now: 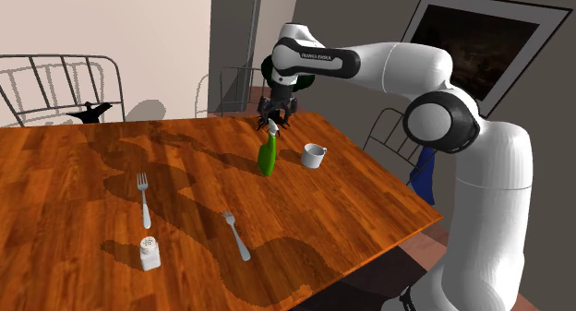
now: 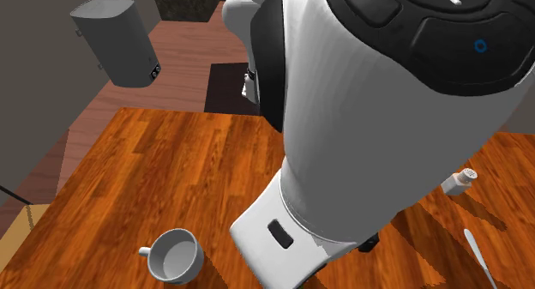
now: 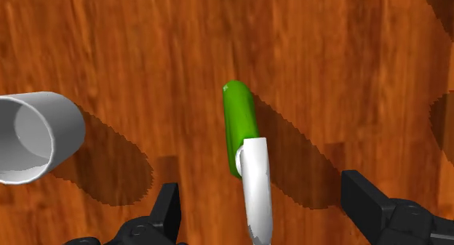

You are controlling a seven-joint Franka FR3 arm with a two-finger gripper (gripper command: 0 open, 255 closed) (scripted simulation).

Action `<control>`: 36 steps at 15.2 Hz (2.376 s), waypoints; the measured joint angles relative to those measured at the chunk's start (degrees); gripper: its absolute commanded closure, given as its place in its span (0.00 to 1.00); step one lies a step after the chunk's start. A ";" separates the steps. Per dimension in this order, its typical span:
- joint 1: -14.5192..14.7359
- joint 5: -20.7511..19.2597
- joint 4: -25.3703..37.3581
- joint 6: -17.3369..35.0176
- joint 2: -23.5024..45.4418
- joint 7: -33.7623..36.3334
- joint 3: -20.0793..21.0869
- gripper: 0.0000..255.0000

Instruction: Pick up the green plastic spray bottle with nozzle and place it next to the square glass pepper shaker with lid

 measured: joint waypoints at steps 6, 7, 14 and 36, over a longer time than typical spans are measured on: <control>-0.08 0.00 -3.69 3.90 0.21 0.01 -0.03 0.00; -0.08 0.00 -3.75 4.05 0.29 0.01 -0.03 0.00; -0.07 0.00 -3.80 4.18 0.35 0.02 -0.03 1.00; 0.09 0.02 6.04 -5.72 0.28 0.00 0.01 1.00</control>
